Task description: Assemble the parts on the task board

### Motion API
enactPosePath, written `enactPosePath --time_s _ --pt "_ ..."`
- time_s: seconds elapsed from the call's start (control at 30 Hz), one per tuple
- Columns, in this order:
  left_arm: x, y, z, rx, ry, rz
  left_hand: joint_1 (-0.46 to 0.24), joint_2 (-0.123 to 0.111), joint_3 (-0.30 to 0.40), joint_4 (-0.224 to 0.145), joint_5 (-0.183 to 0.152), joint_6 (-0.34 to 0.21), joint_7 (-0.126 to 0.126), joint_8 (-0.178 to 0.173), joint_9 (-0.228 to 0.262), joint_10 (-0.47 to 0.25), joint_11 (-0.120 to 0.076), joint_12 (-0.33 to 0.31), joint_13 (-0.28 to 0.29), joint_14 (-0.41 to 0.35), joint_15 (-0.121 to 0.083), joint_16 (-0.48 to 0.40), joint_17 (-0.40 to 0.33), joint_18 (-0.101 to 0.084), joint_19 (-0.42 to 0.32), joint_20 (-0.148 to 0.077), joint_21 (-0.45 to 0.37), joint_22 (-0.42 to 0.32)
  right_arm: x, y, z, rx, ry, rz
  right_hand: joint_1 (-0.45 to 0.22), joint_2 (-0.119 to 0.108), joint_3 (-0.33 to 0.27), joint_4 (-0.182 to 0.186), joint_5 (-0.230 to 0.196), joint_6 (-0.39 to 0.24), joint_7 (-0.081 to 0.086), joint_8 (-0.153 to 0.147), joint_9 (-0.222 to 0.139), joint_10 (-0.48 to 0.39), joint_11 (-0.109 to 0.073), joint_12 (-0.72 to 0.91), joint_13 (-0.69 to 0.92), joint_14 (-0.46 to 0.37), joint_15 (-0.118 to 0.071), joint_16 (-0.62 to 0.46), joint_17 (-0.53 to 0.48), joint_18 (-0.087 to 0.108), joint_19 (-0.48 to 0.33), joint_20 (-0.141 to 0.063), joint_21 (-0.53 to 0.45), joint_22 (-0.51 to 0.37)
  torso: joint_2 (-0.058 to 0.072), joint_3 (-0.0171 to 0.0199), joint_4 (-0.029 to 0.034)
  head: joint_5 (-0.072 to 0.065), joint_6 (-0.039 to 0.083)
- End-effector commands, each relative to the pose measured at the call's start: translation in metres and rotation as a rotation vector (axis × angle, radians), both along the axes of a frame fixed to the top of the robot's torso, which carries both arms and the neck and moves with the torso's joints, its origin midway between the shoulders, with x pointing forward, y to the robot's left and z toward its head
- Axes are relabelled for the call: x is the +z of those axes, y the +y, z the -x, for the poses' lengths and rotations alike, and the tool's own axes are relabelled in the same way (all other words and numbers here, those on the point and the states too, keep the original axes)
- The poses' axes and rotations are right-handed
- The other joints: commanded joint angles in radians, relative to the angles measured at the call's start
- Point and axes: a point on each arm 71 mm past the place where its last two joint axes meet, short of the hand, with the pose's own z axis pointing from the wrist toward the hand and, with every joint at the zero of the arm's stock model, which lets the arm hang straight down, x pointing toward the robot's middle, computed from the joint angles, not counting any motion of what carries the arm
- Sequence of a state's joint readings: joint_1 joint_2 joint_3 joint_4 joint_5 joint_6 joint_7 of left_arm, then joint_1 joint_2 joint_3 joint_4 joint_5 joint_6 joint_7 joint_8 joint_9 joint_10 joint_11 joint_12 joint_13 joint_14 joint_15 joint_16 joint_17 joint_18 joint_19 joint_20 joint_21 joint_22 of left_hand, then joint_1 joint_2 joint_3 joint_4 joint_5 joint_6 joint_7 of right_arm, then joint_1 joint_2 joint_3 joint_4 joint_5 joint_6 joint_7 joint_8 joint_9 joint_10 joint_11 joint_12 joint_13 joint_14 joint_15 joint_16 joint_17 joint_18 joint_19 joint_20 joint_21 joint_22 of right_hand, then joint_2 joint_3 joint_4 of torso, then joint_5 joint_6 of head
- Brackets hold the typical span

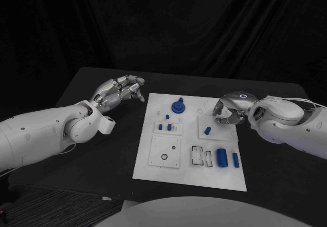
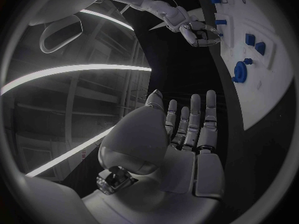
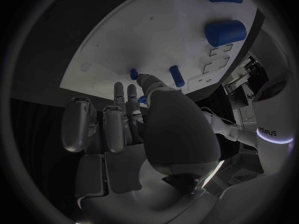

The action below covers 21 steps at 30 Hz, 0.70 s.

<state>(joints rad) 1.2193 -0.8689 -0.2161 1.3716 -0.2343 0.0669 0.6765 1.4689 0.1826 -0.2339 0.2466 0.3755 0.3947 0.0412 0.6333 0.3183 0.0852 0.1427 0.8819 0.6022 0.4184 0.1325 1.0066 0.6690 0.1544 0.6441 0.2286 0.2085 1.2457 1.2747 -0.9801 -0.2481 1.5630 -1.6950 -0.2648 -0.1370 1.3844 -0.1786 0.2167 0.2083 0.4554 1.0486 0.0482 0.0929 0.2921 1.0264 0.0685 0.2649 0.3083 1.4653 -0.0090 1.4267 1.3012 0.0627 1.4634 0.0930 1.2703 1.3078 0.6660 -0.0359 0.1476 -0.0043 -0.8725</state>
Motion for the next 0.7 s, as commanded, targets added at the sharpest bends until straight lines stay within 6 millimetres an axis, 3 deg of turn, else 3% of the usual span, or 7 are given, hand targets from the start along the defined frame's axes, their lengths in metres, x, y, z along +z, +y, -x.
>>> enactPosePath --time_s 0.03,0.2,0.47,0.7 --pt "0.003 -0.002 0.001 -0.014 -0.03 0.047 0.014 0.0 0.001 -0.005 0.004 0.001 0.01 0.006 -0.001 -0.003 -0.001 0.004 -0.001 0.001 0.008 0.005 -0.001 0.012 -0.002 0.007 0.004 0.001 -0.004 -0.002 0.001 -0.021 0.011 0.02 -0.001 0.006 0.006 -0.002 -0.002 0.007 -0.001 0.003 0.002 0.008 -0.001 0.007 0.002 0.052 -0.005 0.006 0.0 0.0 0.009 -0.004 0.006 0.179 -0.001 0.0001 0.0021 0.002 0.0" --pt "0.003 -0.001 0.001 -0.016 -0.027 0.046 0.017 0.004 0.003 -0.008 0.007 0.008 0.017 0.009 -0.003 -0.001 -0.004 0.005 -0.003 0.003 0.009 0.006 -0.001 0.013 -0.001 0.008 0.006 0.002 -0.007 -0.002 0.001 -0.022 0.018 0.022 0.001 0.008 0.011 -0.007 -0.012 0.011 0.003 0.002 0.005 0.017 -0.005 0.02 0.009 0.052 -0.007 0.006 -0.001 0.001 0.009 -0.005 0.005 0.179 -0.002 -0.0002 -0.0001 0.007 0.0" --pt "0.002 -0.003 0.001 -0.021 -0.021 0.045 0.023 0.009 0.007 -0.013 0.015 0.014 0.026 0.009 -0.007 0.0 -0.01 0.005 -0.005 0.004 0.01 0.007 -0.002 0.014 -0.001 0.01 0.008 0.004 -0.012 -0.002 0.003 -0.023 0.029 0.024 0.025 0.015 0.035 -0.03 0.002 0.029 0.018 0.009 0.016 0.017 -0.009 0.034 0.019 0.052 -0.011 0.005 -0.001 0.0 0.009 -0.009 0.009 0.18 -0.002 -0.0005 0.0016 0.004 0.0" --pt "0.001 -0.005 0.001 -0.028 -0.012 0.042 0.044 0.015 0.019 -0.036 0.048 0.023 0.039 0.005 -0.018 0.004 -0.022 0.005 -0.012 0.005 0.011 0.007 -0.004 0.016 -0.003 0.013 0.011 0.009 -0.015 -0.003 0.003 -0.025 0.03 0.024 0.039 0.02 0.05 -0.046 0.009 0.039 0.032 0.012 0.023 0.022 -0.013 0.042 0.023 0.051 -0.014 0.003 -0.003 0.0 0.009 -0.011 0.01 0.181 -0.003 0.0 0.0007 0.001 0.0"
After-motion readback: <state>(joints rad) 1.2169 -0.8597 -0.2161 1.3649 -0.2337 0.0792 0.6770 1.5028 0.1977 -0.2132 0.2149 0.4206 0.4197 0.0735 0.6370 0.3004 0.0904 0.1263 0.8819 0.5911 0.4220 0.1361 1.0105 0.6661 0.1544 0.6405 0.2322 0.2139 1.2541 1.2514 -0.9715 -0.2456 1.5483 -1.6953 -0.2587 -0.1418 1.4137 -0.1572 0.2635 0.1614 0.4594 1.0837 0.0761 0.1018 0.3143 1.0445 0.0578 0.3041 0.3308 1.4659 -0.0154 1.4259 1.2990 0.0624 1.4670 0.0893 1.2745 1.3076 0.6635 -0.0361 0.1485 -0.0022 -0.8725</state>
